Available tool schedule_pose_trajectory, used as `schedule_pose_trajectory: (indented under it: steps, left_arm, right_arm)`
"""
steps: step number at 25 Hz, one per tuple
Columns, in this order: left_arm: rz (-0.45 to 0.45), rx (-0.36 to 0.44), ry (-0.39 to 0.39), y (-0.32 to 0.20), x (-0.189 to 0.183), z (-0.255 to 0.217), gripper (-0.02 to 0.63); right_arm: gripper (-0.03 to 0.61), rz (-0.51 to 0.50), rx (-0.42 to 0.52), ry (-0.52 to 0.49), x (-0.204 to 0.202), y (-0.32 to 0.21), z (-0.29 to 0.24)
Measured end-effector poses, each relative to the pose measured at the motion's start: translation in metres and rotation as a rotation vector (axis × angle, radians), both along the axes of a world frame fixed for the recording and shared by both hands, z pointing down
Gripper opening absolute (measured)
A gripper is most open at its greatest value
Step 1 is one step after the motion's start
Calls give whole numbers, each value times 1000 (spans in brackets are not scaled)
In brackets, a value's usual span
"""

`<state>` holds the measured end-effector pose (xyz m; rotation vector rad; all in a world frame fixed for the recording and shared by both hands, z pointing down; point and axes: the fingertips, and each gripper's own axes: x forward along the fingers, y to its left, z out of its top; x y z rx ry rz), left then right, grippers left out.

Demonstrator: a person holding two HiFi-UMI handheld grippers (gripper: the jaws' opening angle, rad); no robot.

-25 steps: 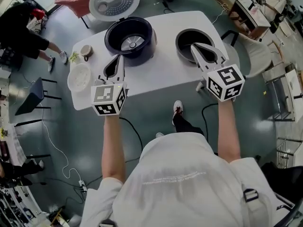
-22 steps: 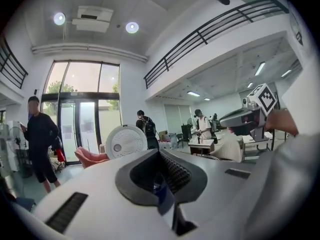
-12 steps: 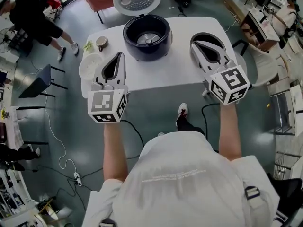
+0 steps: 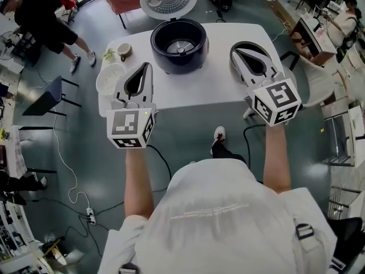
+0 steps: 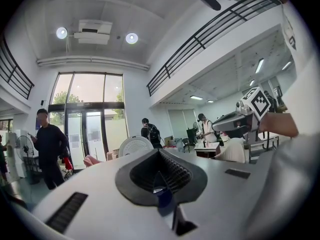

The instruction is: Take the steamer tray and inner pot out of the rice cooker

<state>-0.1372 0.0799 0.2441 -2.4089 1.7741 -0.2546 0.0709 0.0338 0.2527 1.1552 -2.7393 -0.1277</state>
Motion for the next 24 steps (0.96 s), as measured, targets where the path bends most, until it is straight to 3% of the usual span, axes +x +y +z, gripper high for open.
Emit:
schedule_pose_trajectory:
  steps: [24]
  left_arm:
    - [19, -57, 37, -15, 10, 21, 15]
  right_arm:
    - [25, 29, -70, 13, 15, -14, 30]
